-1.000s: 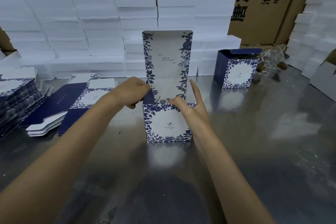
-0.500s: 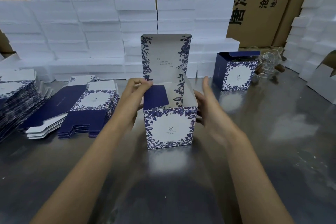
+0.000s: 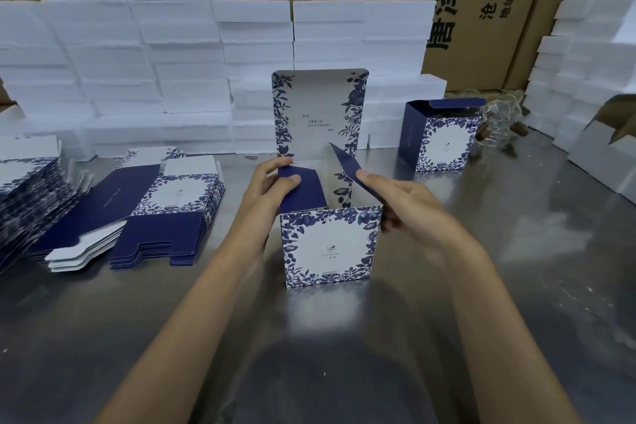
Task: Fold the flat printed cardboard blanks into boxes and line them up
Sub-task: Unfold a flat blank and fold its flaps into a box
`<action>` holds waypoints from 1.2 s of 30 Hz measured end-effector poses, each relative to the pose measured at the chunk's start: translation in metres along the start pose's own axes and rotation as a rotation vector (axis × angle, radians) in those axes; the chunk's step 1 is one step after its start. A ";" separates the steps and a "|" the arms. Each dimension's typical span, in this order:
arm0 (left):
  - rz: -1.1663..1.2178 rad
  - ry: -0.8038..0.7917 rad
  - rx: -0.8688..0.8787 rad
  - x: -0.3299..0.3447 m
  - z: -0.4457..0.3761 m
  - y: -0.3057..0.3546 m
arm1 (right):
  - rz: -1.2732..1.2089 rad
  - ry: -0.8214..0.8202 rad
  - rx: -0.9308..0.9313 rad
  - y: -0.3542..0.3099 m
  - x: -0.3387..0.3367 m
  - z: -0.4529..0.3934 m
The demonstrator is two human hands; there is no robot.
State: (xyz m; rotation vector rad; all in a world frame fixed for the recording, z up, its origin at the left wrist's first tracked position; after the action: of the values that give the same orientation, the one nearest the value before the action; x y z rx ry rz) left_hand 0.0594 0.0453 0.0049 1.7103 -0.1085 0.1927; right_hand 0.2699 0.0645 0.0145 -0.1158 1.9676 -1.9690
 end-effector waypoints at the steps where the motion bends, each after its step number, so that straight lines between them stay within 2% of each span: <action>1: 0.001 -0.007 0.000 -0.001 0.000 0.000 | 0.021 -0.033 0.011 -0.003 -0.001 0.002; 5: -0.016 -0.012 0.006 -0.002 0.001 0.000 | 0.085 -0.162 0.057 -0.010 -0.006 0.006; 9: -0.018 -0.013 0.006 -0.001 0.001 0.000 | 0.090 -0.206 0.071 -0.016 -0.007 -0.001; 23: -0.004 -0.021 -0.009 -0.002 0.000 0.001 | 0.319 -0.209 0.064 -0.029 -0.010 -0.011; 27: -0.004 -0.012 -0.017 -0.004 0.000 0.001 | 0.357 -0.263 0.053 -0.030 -0.007 -0.012; 29: -0.008 -0.016 -0.017 -0.005 -0.001 0.002 | 0.351 -0.263 0.067 -0.032 -0.007 -0.013; 33: -0.018 -0.046 -0.029 -0.006 -0.001 0.004 | 0.301 -0.136 0.054 -0.030 -0.007 -0.023; 36: -0.016 -0.061 -0.039 -0.007 -0.001 0.004 | 0.265 -0.166 0.014 -0.025 -0.004 -0.030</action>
State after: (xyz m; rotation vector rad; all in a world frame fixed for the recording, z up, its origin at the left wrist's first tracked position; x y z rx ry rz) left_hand 0.0517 0.0456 0.0072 1.6777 -0.1429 0.1256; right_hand 0.2592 0.0936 0.0392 -0.0130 1.7640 -1.7446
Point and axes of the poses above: each hand's wrist, its own z-axis away from the middle knuckle, its own x-axis out of the palm, y = z × x, the point moved 4 cm from there along -z, towards the middle knuckle, and after that the axes turned 6 degrees about -y, right-handed, at the moved point
